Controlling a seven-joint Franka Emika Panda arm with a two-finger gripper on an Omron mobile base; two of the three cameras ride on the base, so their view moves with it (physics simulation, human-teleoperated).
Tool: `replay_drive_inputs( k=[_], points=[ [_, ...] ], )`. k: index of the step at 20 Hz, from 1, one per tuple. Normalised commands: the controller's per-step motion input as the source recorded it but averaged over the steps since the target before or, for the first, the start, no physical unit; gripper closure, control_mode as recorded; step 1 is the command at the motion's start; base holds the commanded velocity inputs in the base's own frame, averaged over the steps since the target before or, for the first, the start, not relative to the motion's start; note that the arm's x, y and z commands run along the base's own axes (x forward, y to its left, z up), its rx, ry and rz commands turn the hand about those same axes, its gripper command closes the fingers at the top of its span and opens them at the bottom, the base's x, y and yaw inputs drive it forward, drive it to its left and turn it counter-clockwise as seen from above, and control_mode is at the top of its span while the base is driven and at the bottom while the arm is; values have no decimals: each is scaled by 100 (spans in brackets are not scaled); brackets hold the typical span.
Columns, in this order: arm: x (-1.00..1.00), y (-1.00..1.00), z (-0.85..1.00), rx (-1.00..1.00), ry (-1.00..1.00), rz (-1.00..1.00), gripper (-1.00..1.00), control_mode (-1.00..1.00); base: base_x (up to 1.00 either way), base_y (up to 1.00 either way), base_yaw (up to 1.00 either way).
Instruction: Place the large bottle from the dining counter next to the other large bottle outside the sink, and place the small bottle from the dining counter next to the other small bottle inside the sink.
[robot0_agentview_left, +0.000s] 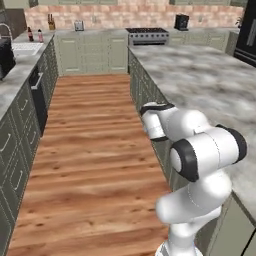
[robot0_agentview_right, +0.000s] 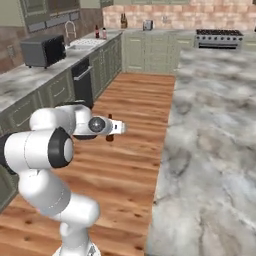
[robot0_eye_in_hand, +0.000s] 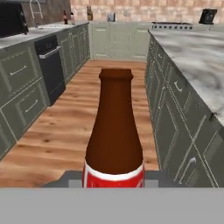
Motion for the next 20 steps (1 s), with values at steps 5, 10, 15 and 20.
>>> replay_drive_inputs(
  k=[5,10,15,20],
  points=[
    [0,0,0,0,0,0,100,100,100,52,4],
    [0,0,0,0,0,0,100,100,100,35,10],
    [0,0,0,0,0,0,100,100,100,8,20],
    [0,0,0,0,0,0,100,100,100,0,23]
  ],
)
